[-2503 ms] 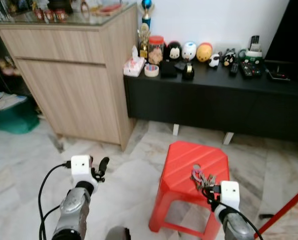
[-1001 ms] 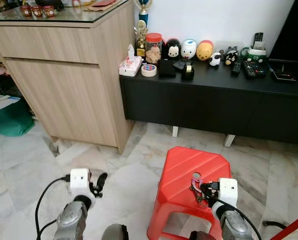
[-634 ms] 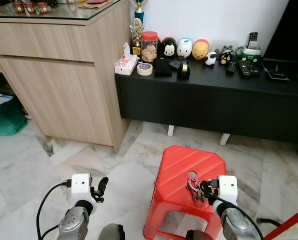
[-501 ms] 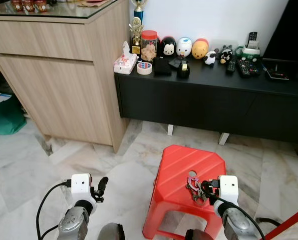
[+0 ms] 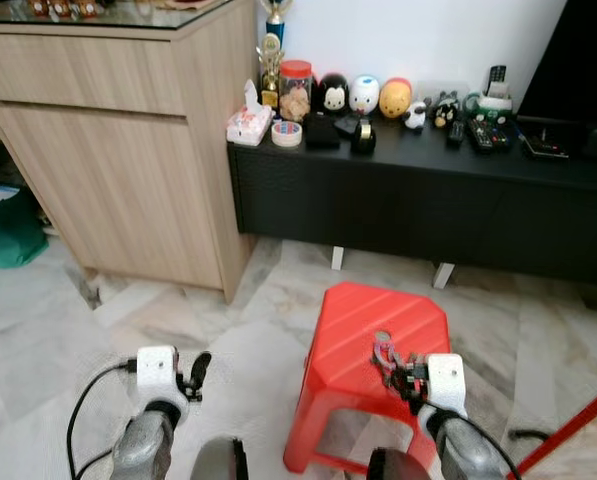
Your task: Hang keys on a hook
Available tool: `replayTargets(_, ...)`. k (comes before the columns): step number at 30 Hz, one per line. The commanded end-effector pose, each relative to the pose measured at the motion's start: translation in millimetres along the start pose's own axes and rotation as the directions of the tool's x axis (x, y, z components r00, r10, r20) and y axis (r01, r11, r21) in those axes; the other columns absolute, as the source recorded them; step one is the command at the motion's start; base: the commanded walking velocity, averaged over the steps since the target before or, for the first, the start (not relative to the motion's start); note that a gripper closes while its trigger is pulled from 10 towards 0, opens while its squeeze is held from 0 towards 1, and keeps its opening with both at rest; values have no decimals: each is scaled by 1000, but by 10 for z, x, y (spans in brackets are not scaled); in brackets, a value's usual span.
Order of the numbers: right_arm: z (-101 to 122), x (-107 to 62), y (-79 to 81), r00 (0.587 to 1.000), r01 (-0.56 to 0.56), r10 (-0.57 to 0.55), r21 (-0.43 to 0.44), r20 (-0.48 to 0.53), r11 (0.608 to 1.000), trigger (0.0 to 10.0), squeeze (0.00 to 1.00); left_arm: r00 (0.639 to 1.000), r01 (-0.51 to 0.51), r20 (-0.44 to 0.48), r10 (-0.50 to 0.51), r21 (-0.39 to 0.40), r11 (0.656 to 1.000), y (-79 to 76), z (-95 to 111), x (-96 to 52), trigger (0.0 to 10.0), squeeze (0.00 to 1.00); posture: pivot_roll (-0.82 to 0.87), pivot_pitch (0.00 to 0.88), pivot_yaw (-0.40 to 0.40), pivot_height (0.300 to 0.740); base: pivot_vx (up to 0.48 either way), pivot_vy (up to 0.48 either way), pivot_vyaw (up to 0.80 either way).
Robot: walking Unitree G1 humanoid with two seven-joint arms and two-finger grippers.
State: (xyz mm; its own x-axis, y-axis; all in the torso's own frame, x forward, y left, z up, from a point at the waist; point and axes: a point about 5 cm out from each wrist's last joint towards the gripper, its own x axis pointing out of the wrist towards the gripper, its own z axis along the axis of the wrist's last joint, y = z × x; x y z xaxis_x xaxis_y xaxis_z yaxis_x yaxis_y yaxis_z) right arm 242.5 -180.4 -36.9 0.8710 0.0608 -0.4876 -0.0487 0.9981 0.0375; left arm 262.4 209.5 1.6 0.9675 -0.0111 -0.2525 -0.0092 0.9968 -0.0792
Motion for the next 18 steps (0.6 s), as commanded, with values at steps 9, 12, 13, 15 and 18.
replayTargets(9, 8, 12, 17, 1000, 5, -5, 11, -3, 1000, 10000, 0, 1000, 16, -14, -16, 28, 999, 19, 4, 7, 10000, 0, 16, 0, -37, 600, 163, 0, 0)
replayTargets(12, 9, 15, 19, 1000, 8, -8, 11, -7, 1000, 10000, 0, 1000, 15, -14, -14, 27, 1000, 20, 4, 6, 10000, 0, 21, 0, -42, 600, 244, 0, 0)
replayTargets(13, 8, 16, 19, 1000, 10, -10, 9, -9, 1000, 10000, 0, 1000, 14, -13, -14, 27, 1000, 22, 2, 3, 10000, 0, 21, 0, -42, 600, 247, 0, 0)
replayTargets(15, 3, 16, 17, 1000, 13, -13, 7, -14, 1000, 10000, 0, 1000, 12, -12, -12, 27, 1000, 30, -6, -10, 10000, 0, 27, 0, -47, 600, 255, 0, 0)
replayTargets(18, 3, 15, 13, 1000, 13, -13, 7, -14, 1000, 10000, 0, 1000, 9, -15, -8, 28, 1000, 43, -17, -23, 10000, 0, 28, 0, -48, 600, 314, 0, 0)
